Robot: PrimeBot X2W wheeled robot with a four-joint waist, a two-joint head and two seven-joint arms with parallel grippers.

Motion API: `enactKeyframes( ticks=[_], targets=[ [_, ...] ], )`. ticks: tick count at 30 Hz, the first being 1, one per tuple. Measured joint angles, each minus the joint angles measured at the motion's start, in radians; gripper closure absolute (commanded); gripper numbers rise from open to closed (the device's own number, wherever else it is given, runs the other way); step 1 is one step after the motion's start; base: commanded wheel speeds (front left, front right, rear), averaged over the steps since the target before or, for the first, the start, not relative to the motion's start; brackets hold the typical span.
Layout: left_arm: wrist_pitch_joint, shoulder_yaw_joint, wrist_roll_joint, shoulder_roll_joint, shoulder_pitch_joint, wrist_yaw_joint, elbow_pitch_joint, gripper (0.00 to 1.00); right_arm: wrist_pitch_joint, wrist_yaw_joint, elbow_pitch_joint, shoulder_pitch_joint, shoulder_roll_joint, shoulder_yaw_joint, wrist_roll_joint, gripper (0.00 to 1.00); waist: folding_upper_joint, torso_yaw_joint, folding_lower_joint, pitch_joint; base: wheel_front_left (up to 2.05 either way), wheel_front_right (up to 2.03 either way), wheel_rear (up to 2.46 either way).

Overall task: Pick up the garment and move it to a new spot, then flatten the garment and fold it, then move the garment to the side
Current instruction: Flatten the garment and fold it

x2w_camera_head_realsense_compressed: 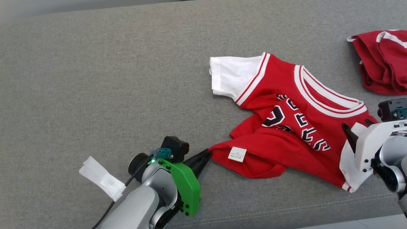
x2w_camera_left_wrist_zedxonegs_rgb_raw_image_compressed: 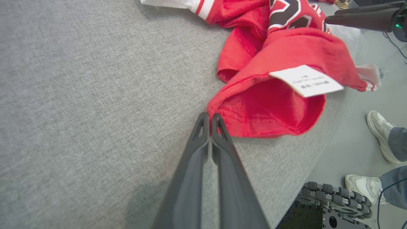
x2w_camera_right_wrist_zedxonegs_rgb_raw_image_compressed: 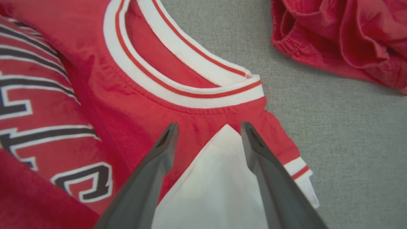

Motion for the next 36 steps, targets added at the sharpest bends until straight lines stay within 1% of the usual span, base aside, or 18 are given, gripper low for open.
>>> enactKeyframes(
  ticks=[2, 6, 9, 13, 15, 22, 27, 34, 36],
  targets=[
    [-0.007, 0.010, -0.004, 0.004, 0.000, 0.000, -0.005, 1.00, 0.006, 0.007, 0.021, -0.015, 0.004, 0.004, 0.000, 0.00, 0.0000, 0.008, 0.0000, 0.008, 0.00, 0.00, 0.00],
    [-0.008, 0.017, -0.005, 0.014, 0.000, 0.000, -0.007, 1.00, 0.006, 0.008, 0.059, -0.031, 0.017, 0.007, 0.000, 0.00, 0.0000, 0.014, 0.0000, 0.017, 0.00, 0.00, 0.00],
    [-0.008, 0.022, -0.005, 0.025, 0.000, 0.000, -0.013, 1.00, 0.006, 0.017, 0.081, -0.040, 0.027, 0.011, 0.004, 0.00, 0.0000, 0.009, 0.0000, 0.018, 0.00, 0.00, 0.00],
    [-0.008, 0.023, -0.006, 0.029, 0.000, 0.000, -0.015, 1.00, 0.005, 0.018, 0.100, -0.043, 0.027, 0.007, 0.009, 0.00, 0.0000, 0.003, 0.0000, 0.018, 0.00, 0.00, 0.00],
    [-0.008, 0.030, -0.007, 0.034, 0.001, 0.000, -0.019, 1.00, 0.005, 0.026, 0.106, -0.046, 0.027, 0.011, 0.009, 0.00, 0.0000, -0.002, 0.0000, 0.018, 0.00, 0.00, 0.00],
    [-0.007, 0.026, -0.015, 0.041, 0.001, 0.002, -0.038, 1.00, 0.000, 0.025, 0.159, -0.062, 0.020, -0.006, 0.011, 0.00, 0.0000, -0.026, 0.0000, 0.018, 0.00, 0.00, 0.00],
    [0.001, 0.021, -0.015, 0.041, 0.001, 0.002, -0.046, 1.00, -0.007, 0.026, 0.182, -0.062, 0.032, -0.004, 0.019, 0.00, 0.0000, -0.027, 0.0000, 0.024, 0.00, 0.00, 0.00],
    [0.002, 0.022, -0.015, 0.044, 0.001, 0.002, -0.051, 1.00, -0.018, 0.051, 0.210, -0.097, 0.044, 0.010, 0.024, 0.00, 0.0000, -0.019, -0.0001, 0.023, 0.00, 0.00, 0.00],
    [0.002, 0.022, -0.015, 0.044, 0.001, 0.002, -0.052, 1.00, -0.021, 0.053, 0.216, -0.105, 0.045, 0.011, 0.024, 0.00, 0.0000, -0.017, -0.0001, 0.022, 0.00, 0.00, 0.00]
  ],
)
